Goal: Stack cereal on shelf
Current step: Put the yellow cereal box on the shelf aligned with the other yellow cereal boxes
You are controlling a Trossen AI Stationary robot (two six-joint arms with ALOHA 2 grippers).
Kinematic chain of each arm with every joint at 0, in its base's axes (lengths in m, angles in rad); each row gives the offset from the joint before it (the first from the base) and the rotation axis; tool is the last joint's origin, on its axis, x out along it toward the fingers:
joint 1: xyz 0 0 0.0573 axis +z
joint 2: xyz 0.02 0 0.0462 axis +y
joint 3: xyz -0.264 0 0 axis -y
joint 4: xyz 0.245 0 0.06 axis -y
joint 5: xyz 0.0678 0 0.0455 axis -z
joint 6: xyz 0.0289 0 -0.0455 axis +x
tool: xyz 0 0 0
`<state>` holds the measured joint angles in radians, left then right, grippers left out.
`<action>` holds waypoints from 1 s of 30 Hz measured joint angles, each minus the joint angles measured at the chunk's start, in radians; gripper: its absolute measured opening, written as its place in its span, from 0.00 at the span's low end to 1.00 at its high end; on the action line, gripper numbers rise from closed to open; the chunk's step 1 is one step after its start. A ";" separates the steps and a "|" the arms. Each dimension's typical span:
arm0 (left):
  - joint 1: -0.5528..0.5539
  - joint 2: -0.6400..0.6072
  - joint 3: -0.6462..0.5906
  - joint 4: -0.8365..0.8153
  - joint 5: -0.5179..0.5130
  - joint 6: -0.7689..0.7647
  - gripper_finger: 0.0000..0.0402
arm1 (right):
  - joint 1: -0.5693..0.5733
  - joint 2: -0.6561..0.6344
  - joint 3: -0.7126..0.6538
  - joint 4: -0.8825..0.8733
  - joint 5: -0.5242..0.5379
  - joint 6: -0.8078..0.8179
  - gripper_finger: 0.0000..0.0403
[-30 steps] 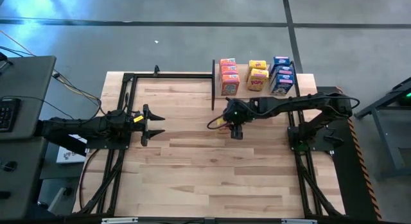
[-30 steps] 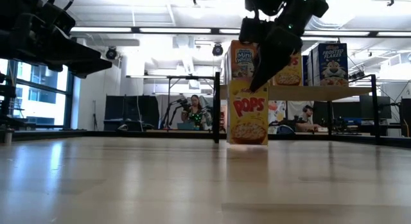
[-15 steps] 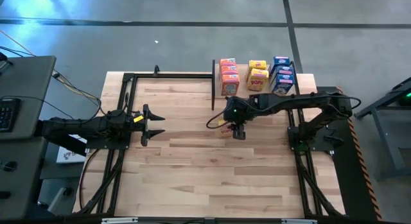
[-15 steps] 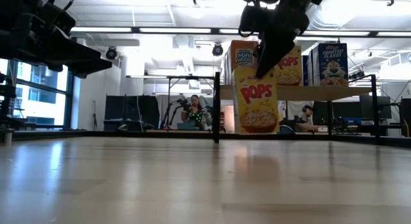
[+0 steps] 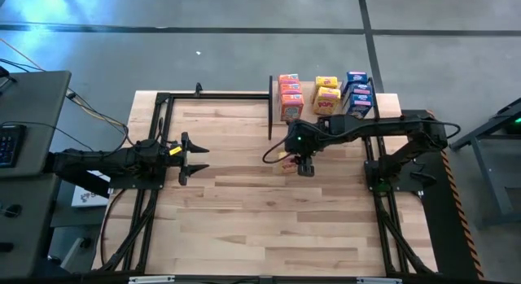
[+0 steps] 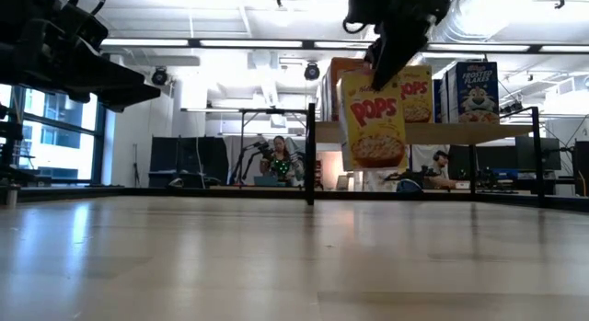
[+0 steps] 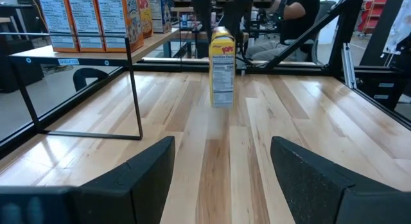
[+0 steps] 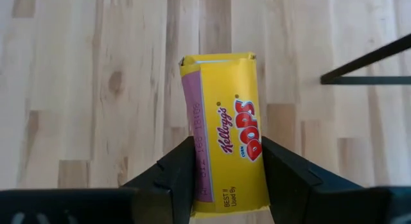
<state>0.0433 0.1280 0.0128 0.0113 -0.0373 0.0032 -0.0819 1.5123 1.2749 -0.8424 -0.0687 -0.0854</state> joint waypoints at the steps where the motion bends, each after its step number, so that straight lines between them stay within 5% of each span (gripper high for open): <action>1: 0.000 0.000 0.000 0.000 0.000 0.000 0.62 | 0.005 -0.006 0.003 -0.011 0.017 0.000 0.36; 20: 0.000 0.000 0.000 0.000 0.000 0.000 0.62 | 0.020 -0.327 0.004 -0.290 0.236 0.114 0.36; 30: 0.000 0.000 0.000 0.000 0.000 0.000 0.62 | -0.051 -0.420 0.004 -0.345 0.299 0.025 0.36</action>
<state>0.0437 0.1276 0.0128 0.0113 -0.0372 0.0032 -0.1328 1.0928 1.2785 -1.1874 0.2300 -0.0599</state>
